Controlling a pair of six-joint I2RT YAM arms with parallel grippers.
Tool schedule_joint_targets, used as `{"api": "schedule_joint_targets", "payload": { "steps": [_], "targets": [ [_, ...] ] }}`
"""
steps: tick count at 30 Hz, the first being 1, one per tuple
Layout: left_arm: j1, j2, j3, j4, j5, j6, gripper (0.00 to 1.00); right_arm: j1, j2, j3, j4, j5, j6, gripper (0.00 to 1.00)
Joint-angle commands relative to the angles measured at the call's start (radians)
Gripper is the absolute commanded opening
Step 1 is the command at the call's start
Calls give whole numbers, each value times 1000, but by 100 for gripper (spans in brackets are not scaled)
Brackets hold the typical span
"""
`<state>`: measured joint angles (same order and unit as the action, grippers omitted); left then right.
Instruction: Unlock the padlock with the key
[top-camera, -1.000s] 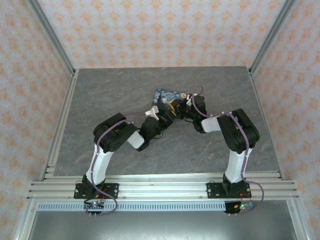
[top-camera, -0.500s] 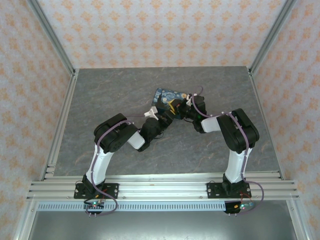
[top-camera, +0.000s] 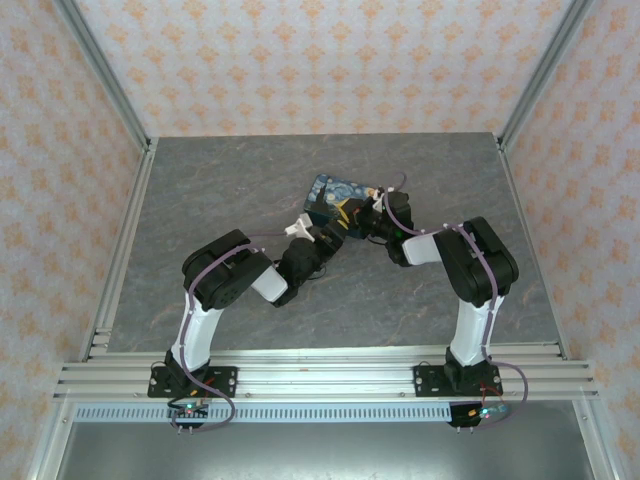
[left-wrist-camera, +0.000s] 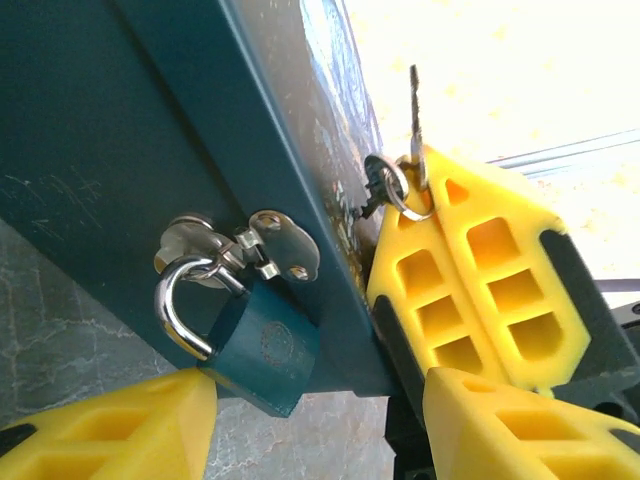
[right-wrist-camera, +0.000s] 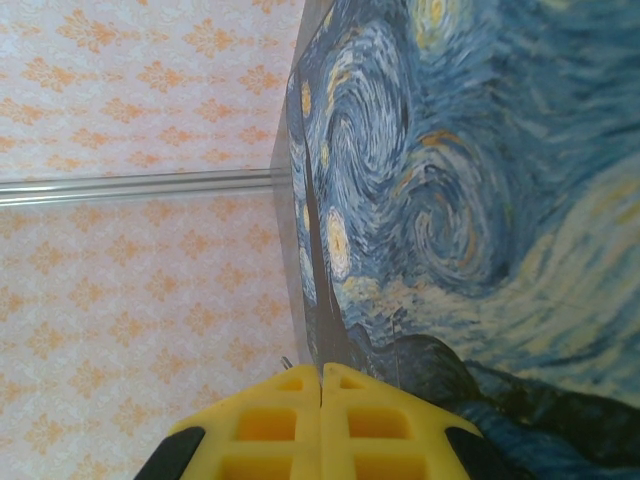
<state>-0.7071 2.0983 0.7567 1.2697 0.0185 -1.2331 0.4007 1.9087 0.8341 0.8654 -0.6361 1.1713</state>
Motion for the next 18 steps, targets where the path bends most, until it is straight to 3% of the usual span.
{"api": "schedule_joint_targets", "payload": {
  "steps": [1,18],
  "targets": [
    [0,-39,-3,71,-52,18,57,4,24,-29,-11,-17,3,0],
    [31,-2,-31,37,-46,14,58,3,36,-21,-12,-20,2,0]
  ]
}}
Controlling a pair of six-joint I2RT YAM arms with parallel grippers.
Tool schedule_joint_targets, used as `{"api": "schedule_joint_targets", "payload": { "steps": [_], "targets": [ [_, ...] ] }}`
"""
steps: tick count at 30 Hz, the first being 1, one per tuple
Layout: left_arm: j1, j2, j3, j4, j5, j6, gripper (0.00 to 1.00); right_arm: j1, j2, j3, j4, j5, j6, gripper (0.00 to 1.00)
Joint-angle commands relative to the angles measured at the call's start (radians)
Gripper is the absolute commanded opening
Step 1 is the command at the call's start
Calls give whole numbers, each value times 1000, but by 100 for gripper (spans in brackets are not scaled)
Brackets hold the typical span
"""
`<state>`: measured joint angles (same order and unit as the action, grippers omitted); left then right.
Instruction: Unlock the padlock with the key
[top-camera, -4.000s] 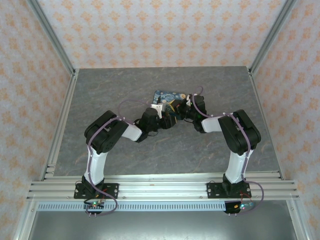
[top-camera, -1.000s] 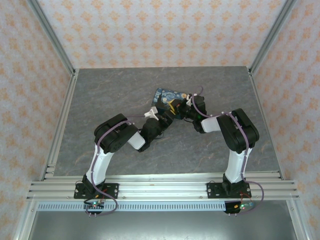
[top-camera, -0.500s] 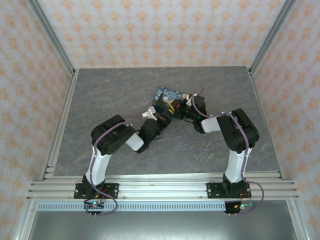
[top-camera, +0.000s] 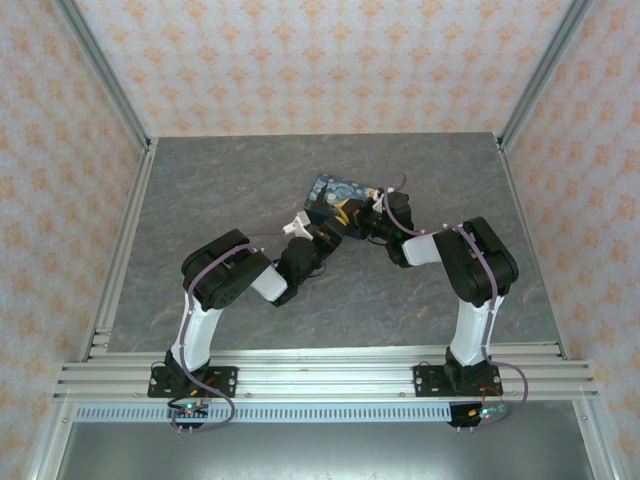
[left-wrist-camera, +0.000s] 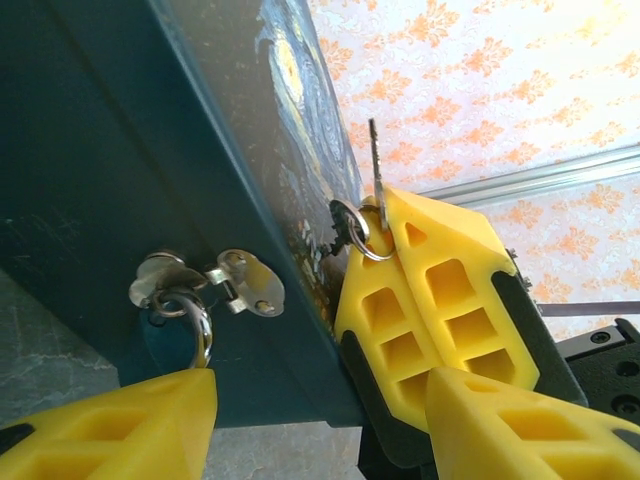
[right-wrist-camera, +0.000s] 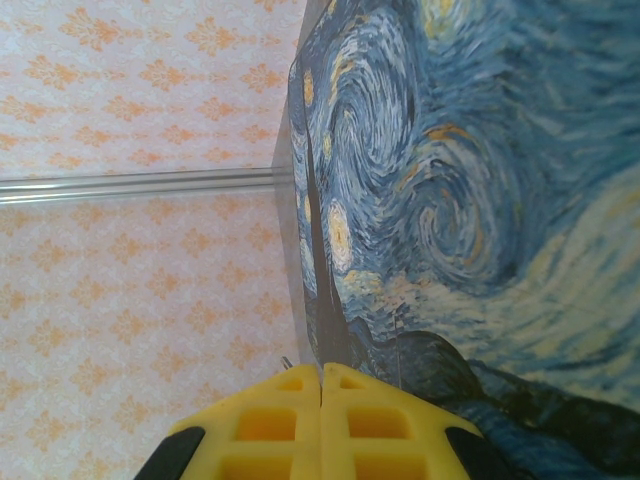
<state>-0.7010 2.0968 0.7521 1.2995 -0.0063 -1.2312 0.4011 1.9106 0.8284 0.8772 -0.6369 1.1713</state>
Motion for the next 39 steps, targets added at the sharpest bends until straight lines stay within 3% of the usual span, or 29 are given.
{"api": "schedule_joint_targets", "payload": {
  "steps": [1,11,23,30,35,39],
  "targets": [
    [31,5,-32,7,-17,13,58,3,36,-15,-24,-20,2,0],
    [81,8,-35,-89,38,92,58,3,35,-18,-23,-18,2,0],
    [138,-125,109,-585,181,533,67,2,40,-12,-33,-20,-1,0],
    [176,-85,188,-680,308,733,68,3,40,-11,-35,-19,1,0],
    [197,-79,201,-708,399,796,67,3,41,-12,-40,-20,-6,0],
    [197,-81,201,-747,406,841,66,3,44,-6,-42,-20,-5,0]
  ]
}}
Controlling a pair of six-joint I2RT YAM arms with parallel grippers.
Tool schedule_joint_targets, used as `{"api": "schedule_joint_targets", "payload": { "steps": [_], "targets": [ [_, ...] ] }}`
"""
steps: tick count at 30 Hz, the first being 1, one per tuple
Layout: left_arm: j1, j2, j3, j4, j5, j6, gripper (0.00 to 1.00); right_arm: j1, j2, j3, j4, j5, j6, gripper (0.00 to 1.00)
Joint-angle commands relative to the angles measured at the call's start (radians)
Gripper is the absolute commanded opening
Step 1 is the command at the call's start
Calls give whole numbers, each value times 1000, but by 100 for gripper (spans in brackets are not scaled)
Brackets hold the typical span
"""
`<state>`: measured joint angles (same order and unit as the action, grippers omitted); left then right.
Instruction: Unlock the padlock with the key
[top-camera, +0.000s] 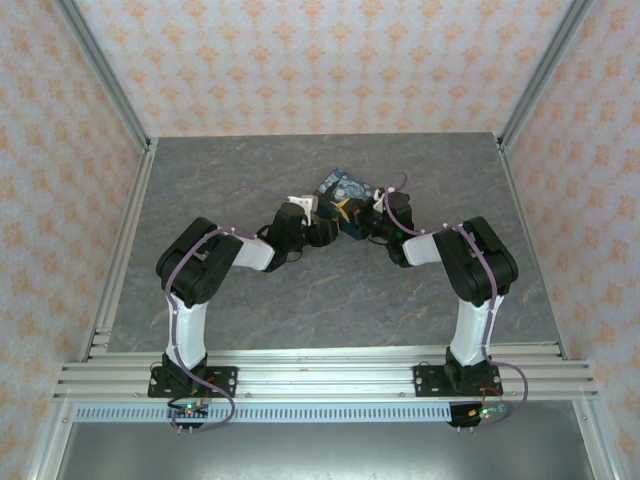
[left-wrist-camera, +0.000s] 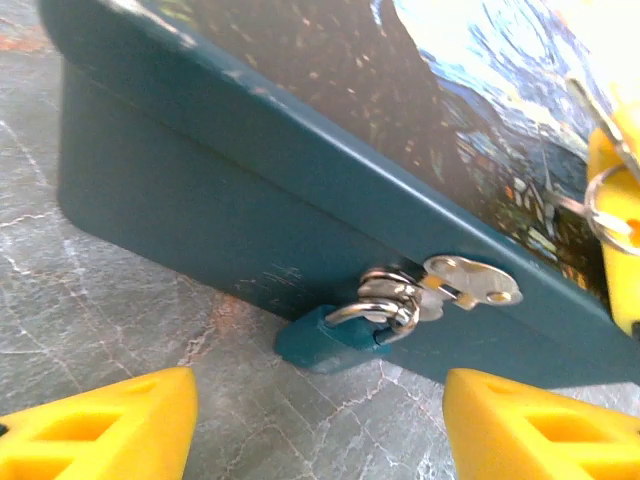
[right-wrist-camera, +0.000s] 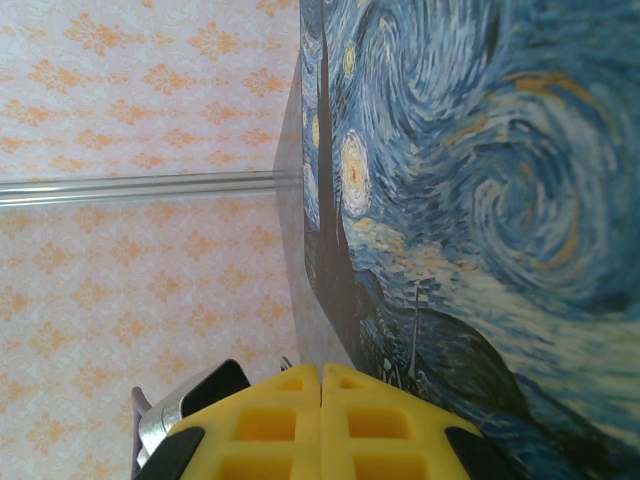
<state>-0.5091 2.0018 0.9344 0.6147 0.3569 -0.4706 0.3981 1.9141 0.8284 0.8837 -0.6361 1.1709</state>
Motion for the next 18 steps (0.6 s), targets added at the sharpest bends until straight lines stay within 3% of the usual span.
{"api": "schedule_joint_targets", "payload": {
  "steps": [1,11,18],
  "targets": [
    [5,13,16,-59,38,86,66,6,41,-3,-52,-21,-6,0],
    [6,41,76,-123,5,173,64,-21,6,25,-71,-29,3,0],
    [5,37,95,-145,14,187,64,-55,-43,129,-215,-36,-61,0]
  ]
}}
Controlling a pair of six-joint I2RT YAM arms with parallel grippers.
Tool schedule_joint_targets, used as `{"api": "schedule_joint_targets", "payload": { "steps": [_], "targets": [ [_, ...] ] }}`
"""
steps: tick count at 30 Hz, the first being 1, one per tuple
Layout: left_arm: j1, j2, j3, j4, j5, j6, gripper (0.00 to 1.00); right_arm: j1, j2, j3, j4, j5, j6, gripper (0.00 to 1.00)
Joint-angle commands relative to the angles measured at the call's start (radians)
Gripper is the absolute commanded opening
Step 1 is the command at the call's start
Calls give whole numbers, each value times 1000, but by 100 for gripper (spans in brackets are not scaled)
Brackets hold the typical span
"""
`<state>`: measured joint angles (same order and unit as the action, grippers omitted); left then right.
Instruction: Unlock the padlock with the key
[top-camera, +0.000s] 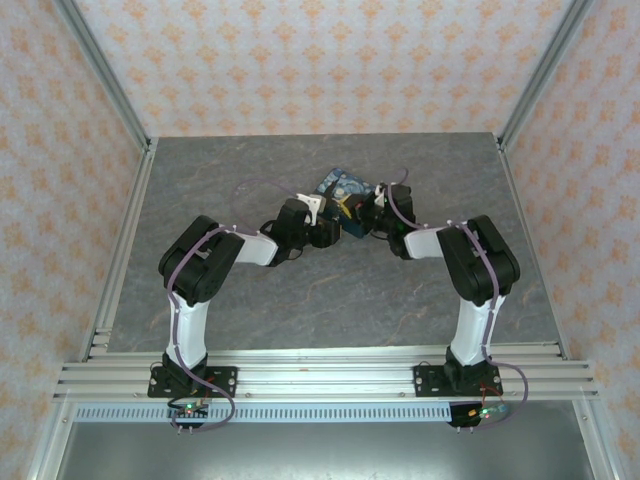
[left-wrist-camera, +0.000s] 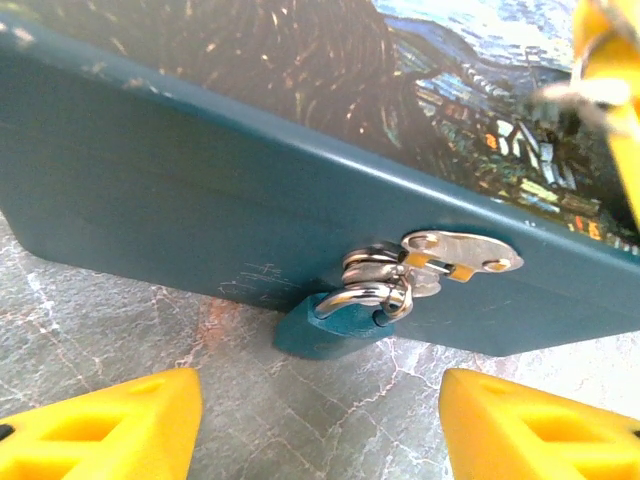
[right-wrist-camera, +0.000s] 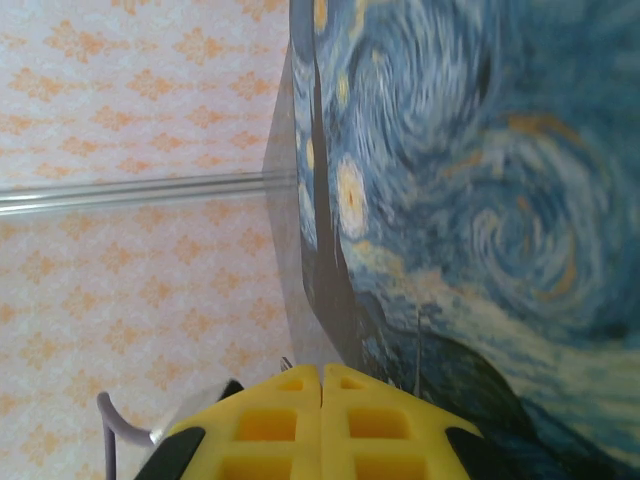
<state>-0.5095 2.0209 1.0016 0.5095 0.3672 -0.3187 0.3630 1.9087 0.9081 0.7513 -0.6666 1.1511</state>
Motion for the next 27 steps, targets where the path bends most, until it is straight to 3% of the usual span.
{"api": "schedule_joint_targets", "payload": {
  "steps": [1,16,27],
  "targets": [
    [5,18,31,-43,7,36,65,-26,-31,66,-97,-5,-45,0],
    [3,25,79,-97,5,103,64,-82,112,250,-235,22,-104,0],
    [-28,80,167,-148,-7,165,64,-83,157,241,-247,19,-114,0]
  ]
}}
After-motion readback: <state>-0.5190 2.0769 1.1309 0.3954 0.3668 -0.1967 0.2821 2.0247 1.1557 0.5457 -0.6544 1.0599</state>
